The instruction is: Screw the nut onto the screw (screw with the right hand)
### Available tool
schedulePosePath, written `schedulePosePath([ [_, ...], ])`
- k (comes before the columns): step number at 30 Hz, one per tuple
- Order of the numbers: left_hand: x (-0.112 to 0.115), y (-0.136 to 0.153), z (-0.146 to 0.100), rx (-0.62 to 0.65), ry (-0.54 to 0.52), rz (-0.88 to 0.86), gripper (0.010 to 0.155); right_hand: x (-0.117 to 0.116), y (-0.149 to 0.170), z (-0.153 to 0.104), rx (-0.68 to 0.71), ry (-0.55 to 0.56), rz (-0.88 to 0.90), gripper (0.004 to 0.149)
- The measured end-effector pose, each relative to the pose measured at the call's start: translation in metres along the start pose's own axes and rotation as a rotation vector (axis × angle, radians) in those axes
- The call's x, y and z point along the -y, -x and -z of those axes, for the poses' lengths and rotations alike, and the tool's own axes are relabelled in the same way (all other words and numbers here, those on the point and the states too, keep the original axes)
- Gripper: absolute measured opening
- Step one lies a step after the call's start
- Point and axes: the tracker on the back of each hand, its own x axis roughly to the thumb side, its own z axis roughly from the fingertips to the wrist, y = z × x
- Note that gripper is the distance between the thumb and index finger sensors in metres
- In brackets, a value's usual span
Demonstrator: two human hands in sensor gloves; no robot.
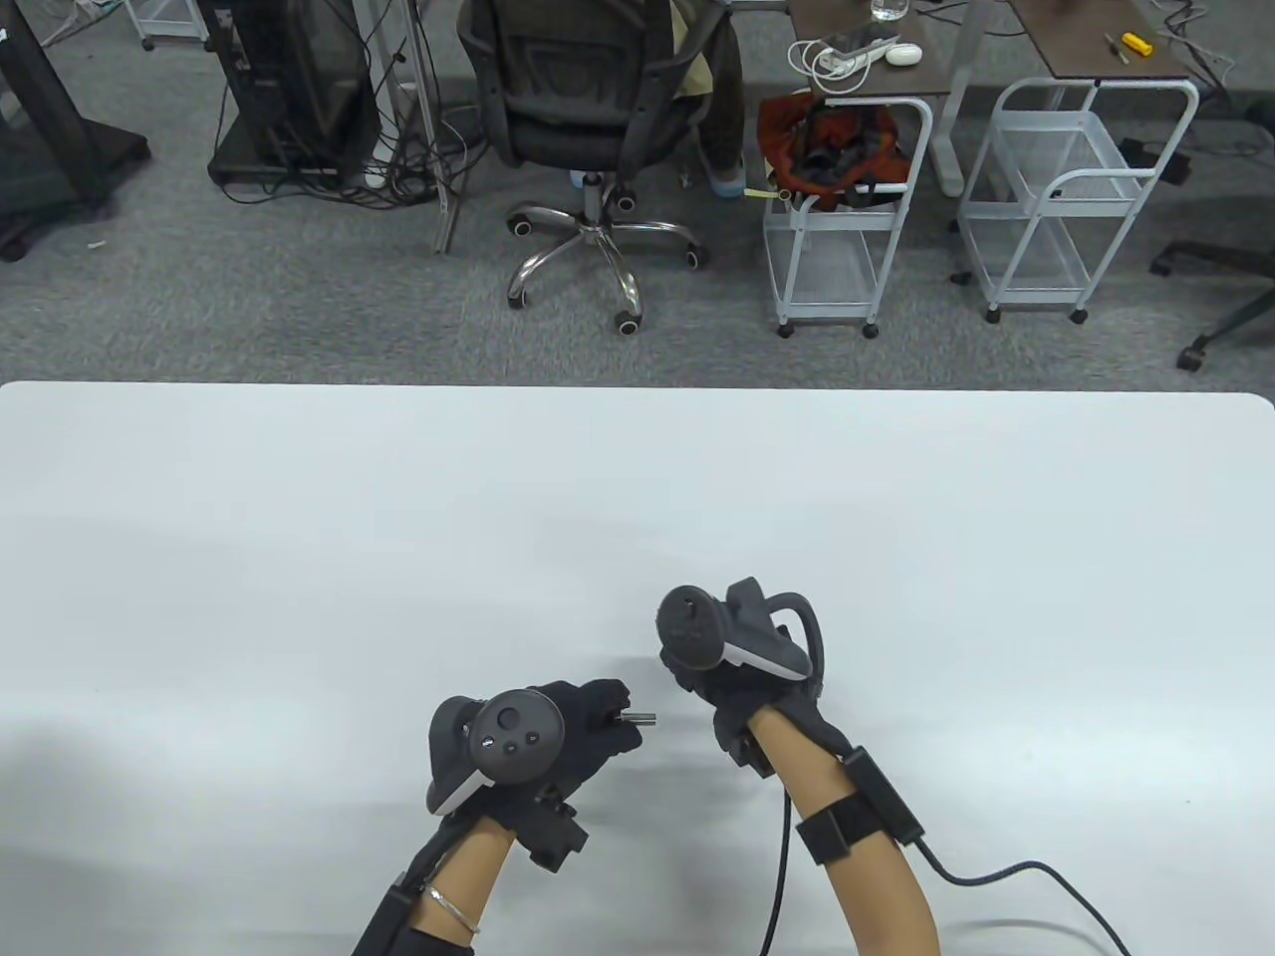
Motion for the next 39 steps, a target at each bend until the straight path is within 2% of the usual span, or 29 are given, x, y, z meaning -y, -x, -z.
schedulePosePath([
  [5, 0.004, -0.003, -0.001, -0.014, -0.039, -0.068, 0.050, 0.017, 0.006, -0.045, 0.037, 0.103, 0.308, 0.048],
  [12, 0.008, -0.004, -0.002, -0.034, -0.042, -0.157, 0.050, 0.014, 0.012, -0.075, 0.069, 0.146, 0.519, 0.048],
  [20, 0.011, -0.006, -0.002, -0.048, -0.033, -0.228, 0.050, 0.005, 0.013, -0.085, 0.080, 0.141, 0.684, 0.048],
  [31, 0.013, -0.012, -0.003, -0.009, -0.043, -0.199, 0.049, -0.007, 0.021, -0.085, 0.045, 0.124, 0.785, 0.048],
  [39, 0.011, -0.018, -0.005, 0.028, -0.069, -0.161, 0.049, -0.022, 0.026, -0.083, 0.008, 0.076, 0.985, 0.047],
])
